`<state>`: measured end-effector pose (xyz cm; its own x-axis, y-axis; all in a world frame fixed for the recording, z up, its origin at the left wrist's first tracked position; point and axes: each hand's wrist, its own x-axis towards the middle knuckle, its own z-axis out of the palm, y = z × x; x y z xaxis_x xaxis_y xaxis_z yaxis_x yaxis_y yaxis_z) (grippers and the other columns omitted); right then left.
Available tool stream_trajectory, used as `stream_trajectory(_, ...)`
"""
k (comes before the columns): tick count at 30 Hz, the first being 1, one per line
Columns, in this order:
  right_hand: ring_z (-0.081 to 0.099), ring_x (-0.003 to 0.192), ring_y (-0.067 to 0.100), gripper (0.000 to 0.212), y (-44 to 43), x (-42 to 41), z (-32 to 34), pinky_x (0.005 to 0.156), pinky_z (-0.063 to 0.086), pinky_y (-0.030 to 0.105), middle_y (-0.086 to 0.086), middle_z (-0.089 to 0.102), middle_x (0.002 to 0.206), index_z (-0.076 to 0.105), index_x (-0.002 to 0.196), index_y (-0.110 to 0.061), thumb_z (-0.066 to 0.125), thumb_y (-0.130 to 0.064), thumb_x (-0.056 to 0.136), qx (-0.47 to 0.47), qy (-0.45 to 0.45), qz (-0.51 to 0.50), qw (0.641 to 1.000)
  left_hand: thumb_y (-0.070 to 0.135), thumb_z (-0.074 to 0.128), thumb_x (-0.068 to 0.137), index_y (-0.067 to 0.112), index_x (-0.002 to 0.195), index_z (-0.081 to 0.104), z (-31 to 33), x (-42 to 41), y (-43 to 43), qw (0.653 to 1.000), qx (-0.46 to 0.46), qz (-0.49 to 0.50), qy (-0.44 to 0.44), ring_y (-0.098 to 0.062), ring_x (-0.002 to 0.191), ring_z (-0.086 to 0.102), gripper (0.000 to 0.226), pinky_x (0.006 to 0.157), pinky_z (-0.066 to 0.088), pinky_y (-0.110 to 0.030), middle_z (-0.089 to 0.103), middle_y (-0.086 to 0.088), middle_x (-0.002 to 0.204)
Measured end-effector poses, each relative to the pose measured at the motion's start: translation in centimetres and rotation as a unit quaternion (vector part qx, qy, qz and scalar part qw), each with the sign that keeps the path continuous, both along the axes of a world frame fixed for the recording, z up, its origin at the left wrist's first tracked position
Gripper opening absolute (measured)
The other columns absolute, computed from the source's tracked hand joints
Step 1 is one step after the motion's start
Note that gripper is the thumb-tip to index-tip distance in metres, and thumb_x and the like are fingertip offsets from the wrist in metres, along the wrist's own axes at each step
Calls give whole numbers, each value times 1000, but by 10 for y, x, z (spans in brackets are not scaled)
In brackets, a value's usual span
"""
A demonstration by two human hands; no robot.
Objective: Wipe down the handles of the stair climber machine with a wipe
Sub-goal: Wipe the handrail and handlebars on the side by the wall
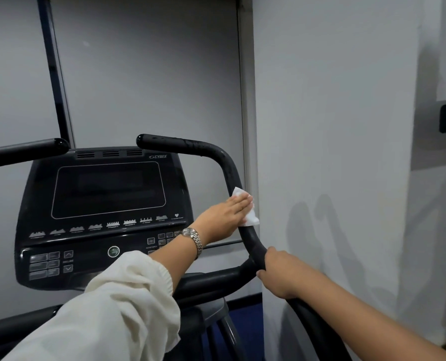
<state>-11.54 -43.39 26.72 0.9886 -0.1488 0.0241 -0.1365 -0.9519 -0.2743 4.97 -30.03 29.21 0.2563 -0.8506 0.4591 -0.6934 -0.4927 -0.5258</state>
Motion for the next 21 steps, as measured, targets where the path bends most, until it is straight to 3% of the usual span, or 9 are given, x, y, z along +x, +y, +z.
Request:
stream_trajectory(2, 53, 83, 22, 38, 0, 1, 1, 68, 40, 27, 8, 58, 115, 43, 125, -7, 47, -32, 96, -2, 1, 1, 1000, 19, 29, 102, -1, 146, 23, 4, 1, 2, 1000, -3, -3, -3, -25, 146, 10, 49, 118, 18, -37, 20, -14, 156)
stream_trajectory(6, 54, 86, 23, 38, 2, 1, 2, 69, 39, 27, 9, 56, 117, 42, 126, -7, 46, -31, 97, -4, 6, 6, 1000, 24, 27, 104, 1, 149, 12, 10, -4, -9, 991, -115, 58, 33, -23, 147, -6, 53, 115, 21, -31, 0, -11, 159)
stream_trajectory(10, 59, 100, 24, 37, 3, 0, 3, 70, 39, 27, 9, 56, 119, 42, 126, -7, 46, -31, 98, -10, 3, 8, 1000, 24, 26, 104, 0, 148, 8, -17, -15, -16, 991, -101, 69, 51, -28, 145, -13, 53, 116, 17, -33, -7, -16, 158)
stream_trajectory(14, 60, 102, 25, 38, 2, 0, 3, 71, 40, 27, 9, 56, 120, 42, 127, -7, 46, -31, 98, -2, 7, 10, 1000, 21, 29, 104, -1, 148, 5, 0, 0, -17, 987, -136, 71, 47, -28, 144, -13, 55, 111, 34, -34, -11, -17, 157)
stream_trajectory(18, 60, 102, 25, 37, 2, 2, 3, 70, 40, 26, 10, 56, 120, 43, 126, -7, 46, -31, 97, 3, 7, 10, 1000, 14, 28, 104, -4, 147, 0, 23, 4, -23, 981, -158, 106, 33, -33, 144, -13, 54, 111, 33, -32, -12, -21, 156)
stream_trajectory(21, 60, 103, 25, 38, 3, 1, 4, 71, 41, 27, 10, 56, 120, 43, 126, -7, 46, -32, 97, -1, 5, 9, 1000, 7, 32, 101, -3, 148, 0, 2, -4, -24, 977, -176, 103, 58, -36, 143, -13, 57, 102, 42, -26, -16, -23, 155)
